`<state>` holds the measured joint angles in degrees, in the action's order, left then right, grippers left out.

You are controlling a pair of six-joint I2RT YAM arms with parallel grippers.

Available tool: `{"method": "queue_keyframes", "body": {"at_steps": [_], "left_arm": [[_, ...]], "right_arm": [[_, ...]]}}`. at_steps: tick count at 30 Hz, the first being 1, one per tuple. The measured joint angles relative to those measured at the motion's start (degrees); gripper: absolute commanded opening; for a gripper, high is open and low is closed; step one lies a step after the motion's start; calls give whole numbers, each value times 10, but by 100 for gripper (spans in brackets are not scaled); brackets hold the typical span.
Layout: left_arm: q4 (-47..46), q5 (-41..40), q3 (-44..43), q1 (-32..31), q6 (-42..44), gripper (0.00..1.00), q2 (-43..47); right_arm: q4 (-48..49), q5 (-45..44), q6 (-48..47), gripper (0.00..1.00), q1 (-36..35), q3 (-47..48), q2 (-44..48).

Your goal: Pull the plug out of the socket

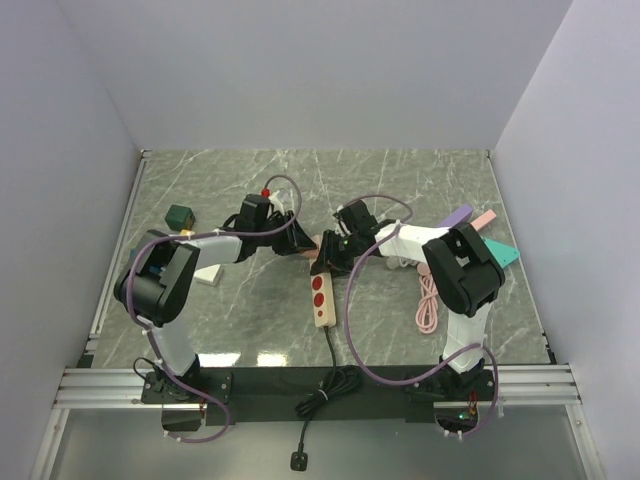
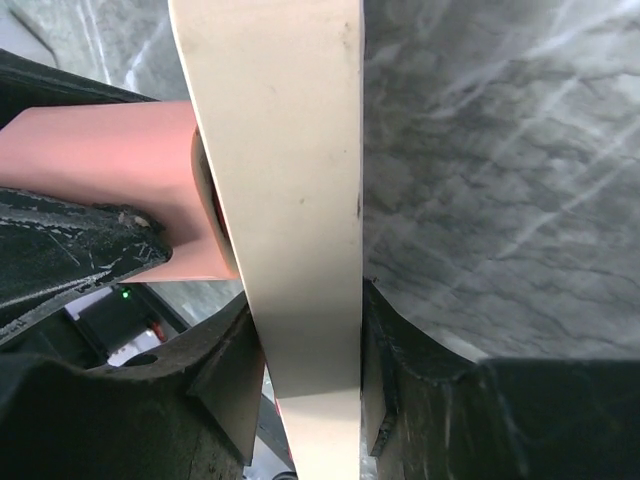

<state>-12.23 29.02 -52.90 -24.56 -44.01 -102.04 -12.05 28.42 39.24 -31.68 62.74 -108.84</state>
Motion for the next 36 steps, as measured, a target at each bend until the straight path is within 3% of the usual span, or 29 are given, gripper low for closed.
{"method": "queue_keyframes", "body": {"at_steps": [18,28,36], "left_arm": [[103,-19,-21,13,56,0,66],[41,-71,47,-7,-29,0,102],[122,-143,-13,-51,-47,0,127]], "right_arm": [[3,42,-13,0,0,29,-7],[9,71,-17,0,2,16,-10],[6,81,-51,0,23,-5,44]]}}
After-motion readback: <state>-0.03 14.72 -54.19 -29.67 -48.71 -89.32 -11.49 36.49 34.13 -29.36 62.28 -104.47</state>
